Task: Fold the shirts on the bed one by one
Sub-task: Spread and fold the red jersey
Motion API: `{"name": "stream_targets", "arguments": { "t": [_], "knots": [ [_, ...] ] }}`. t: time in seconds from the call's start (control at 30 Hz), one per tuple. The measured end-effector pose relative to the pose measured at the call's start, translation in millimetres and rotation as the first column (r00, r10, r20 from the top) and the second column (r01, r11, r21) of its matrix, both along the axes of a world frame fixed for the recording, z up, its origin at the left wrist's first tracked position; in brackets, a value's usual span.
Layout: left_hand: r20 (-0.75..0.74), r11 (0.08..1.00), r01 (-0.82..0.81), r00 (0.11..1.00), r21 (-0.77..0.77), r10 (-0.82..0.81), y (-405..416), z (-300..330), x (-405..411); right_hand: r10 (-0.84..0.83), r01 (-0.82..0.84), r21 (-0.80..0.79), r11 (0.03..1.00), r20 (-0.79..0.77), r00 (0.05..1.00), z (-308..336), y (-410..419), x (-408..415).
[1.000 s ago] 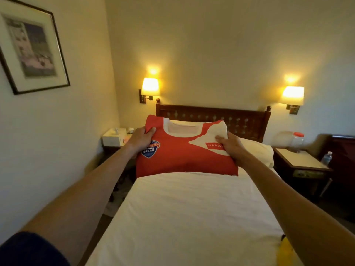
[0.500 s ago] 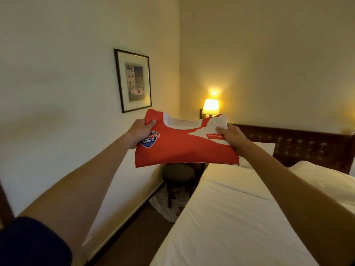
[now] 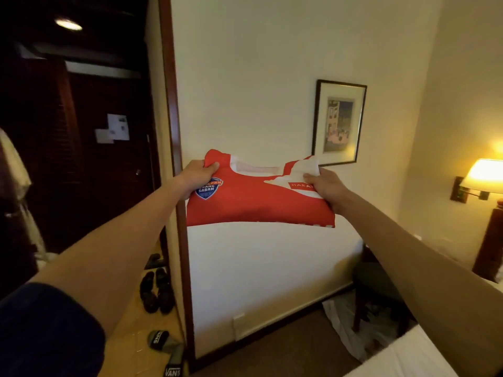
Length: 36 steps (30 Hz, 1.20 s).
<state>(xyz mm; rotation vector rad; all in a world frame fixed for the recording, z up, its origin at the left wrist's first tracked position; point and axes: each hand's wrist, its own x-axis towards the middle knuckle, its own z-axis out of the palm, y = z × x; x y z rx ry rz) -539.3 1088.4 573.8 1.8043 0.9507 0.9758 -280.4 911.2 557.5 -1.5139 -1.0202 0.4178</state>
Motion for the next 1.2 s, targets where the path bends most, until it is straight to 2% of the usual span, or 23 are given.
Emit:
{"name": "stream_targets", "arguments": {
  "t": [0.13,0.33,0.73,0.93,1.2],
  "knots": [
    [-0.009,0.992,-0.117,0.993,-0.044,0.117,21,-5,-47,0.127,-0.126,-0.030,0.992,0.032,0.991,-2,52,-26],
    [-0.079,0.960,-0.280,0.958,-0.022,0.277,47,-25,-107,0.290,-0.290,-0.052,0.956,-0.003,0.957,-27,111,-69],
    [-0.088,0.905,-0.426,0.901,-0.003,0.424,127,-54,-169,0.410,-0.407,-0.097,0.908,0.013,0.912,-54,240,-118],
    [-0.074,0.884,-0.468,0.881,-0.005,0.467,218,-56,-211,0.447,-0.443,-0.098,0.891,0.025,0.894,-61,356,-158],
    [-0.068,0.878,-0.477,0.878,-0.030,0.474,404,-47,-297,0.489,-0.486,-0.102,0.868,0.009,0.872,-43,549,-242]
  ]
}}
